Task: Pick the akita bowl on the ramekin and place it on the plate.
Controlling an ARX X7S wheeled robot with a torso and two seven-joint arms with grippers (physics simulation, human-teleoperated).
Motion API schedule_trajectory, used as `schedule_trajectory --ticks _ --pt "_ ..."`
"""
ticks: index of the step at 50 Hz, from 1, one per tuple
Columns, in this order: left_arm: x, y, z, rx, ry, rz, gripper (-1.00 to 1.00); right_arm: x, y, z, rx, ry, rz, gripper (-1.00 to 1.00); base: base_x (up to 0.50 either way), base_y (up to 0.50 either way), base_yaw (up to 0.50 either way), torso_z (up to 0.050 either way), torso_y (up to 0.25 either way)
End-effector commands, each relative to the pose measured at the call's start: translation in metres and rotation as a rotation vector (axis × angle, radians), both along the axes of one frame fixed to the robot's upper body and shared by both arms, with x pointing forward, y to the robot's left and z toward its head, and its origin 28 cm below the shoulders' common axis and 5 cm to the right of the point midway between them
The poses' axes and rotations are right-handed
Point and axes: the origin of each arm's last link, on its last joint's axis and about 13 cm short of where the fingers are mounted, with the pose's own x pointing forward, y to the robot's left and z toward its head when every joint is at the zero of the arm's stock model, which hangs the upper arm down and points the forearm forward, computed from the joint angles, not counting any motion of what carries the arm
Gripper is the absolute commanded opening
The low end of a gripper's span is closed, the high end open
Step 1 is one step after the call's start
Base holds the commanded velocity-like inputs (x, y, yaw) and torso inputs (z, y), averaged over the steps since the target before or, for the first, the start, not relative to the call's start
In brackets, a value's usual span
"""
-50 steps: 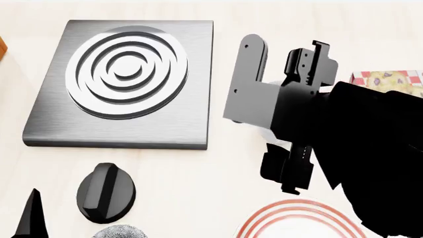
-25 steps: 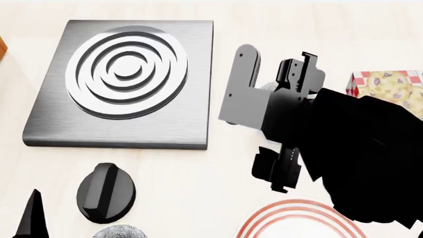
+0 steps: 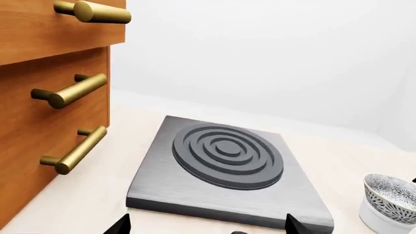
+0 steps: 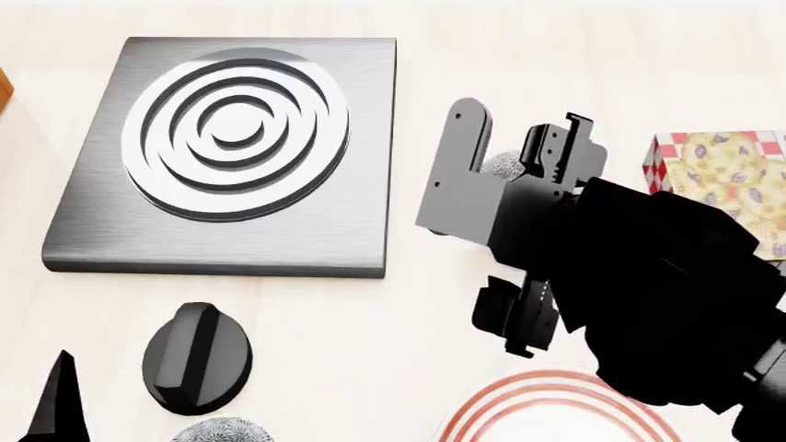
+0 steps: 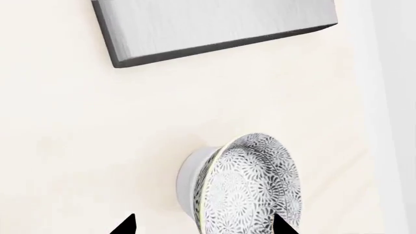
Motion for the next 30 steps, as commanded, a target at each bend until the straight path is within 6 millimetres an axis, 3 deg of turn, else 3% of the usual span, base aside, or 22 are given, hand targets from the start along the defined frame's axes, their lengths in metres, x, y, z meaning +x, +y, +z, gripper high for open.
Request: schedule_trajectory --ticks 1,15,30 --pt "0.001 0.001 0.000 -0.004 0.002 0.004 1.00 0.010 -0.001 -0.006 -0.005 -0.013 -0.018 1.00 0.00 0.00 0.00 0.000 0.000" --pt "0.002 0.001 0.000 -0.006 0.004 0.008 1.00 0.021 -0.001 -0.019 0.007 -0.014 -0.033 1.00 0.00 0.00 0.00 0.000 0.000" --pt "0.002 0.001 -0.001 -0.004 0.007 0.009 1.00 0.019 -0.005 -0.033 0.022 0.019 -0.057 1.00 0.00 0.00 0.00 0.000 0.000"
